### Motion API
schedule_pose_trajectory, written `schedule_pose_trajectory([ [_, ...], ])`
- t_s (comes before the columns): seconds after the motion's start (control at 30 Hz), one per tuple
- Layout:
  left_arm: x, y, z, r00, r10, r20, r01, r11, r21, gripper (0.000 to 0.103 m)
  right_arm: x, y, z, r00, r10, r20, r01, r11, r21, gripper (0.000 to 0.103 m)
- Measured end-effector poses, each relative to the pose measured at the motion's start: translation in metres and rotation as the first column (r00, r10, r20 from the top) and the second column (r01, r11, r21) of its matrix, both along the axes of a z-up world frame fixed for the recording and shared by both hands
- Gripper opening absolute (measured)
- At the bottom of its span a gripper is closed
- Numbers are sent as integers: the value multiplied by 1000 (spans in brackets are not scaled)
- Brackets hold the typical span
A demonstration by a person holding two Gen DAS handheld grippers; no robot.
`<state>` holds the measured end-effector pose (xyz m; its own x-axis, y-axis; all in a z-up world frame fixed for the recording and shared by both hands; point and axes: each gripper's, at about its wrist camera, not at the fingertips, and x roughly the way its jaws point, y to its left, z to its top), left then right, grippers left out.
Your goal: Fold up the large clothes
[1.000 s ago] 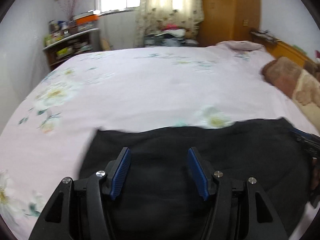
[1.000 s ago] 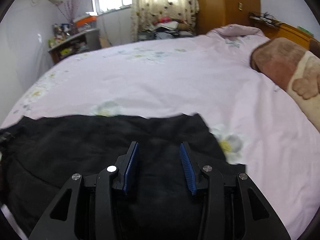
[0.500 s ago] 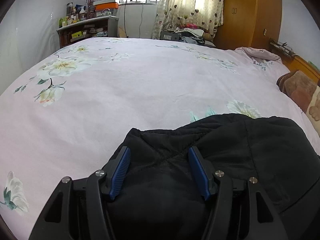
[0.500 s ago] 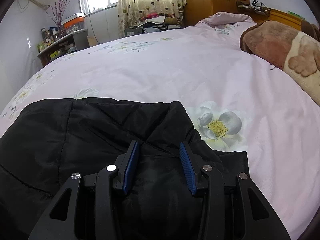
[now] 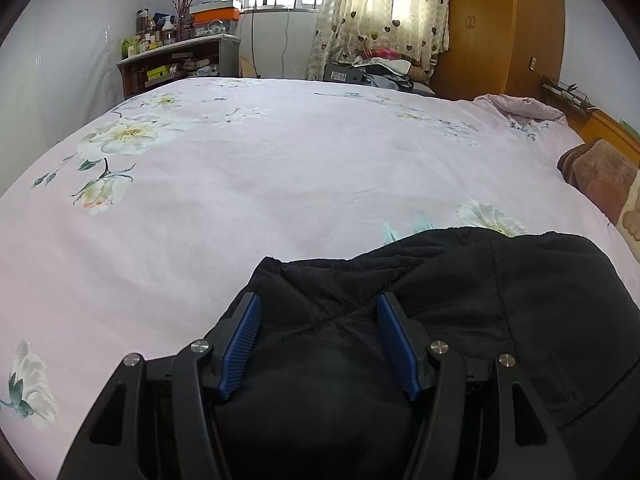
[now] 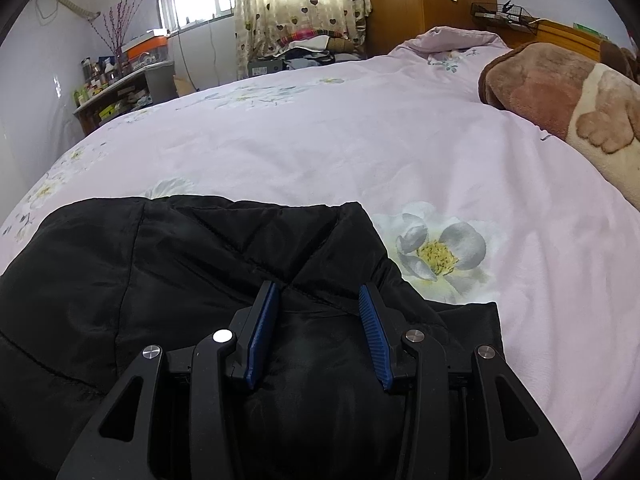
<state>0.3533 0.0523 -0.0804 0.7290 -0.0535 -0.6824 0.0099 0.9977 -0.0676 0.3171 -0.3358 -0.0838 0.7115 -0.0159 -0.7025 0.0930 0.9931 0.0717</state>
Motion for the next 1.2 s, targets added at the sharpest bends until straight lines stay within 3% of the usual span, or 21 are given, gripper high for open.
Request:
schedule_pose_trajectory([
  [0.2,-2,-4,34,997,-10,-71,14,999,50,63,6,1,21,996,-2,-91,1,1000,-13,42],
  [0.3,-24,-13,67,999,-48,-12,49,998,34,63,-6,15,55,998,5,-58,-7,999,-43,44],
  [0.37,-40,-28,83,994,-107,32,107,994,-12,63,-20,31,78,999,40,-2,-40,999,-3,44],
  [0.43,-51,-53,87,982,-181,49,183,983,-36,63,-30,51,88,996,87,21,-88,995,40,44],
  [0.53,-50,-87,67,966,-259,-5,258,965,-35,63,-32,83,75,984,175,-15,-173,982,76,44],
  [0.6,-42,-97,40,966,-247,-72,246,969,-25,64,-24,95,54,981,183,-67,-182,983,23,44],
  [0.67,-39,-98,29,970,-236,-66,235,972,-21,65,-18,92,41,979,185,-84,-181,982,45,44],
  [0.73,-36,-98,27,971,-227,-71,226,974,-29,65,-14,86,36,979,182,-90,-176,982,72,44],
  [0.87,-34,-105,27,969,-231,-91,232,973,-7,65,-13,93,30,977,190,-94,-189,982,20,44],
  [0.97,-42,-101,48,968,-230,-102,232,973,1,65,-16,90,43,976,192,-106,-188,981,51,44],
  [1.13,-79,-78,82,979,-203,-30,204,977,65,65,-60,76,88,984,175,-17,-175,984,37,45],
  [1.2,-92,-60,86,987,-162,-12,162,983,84,65,-77,63,92,988,151,-8,-151,988,4,45],
])
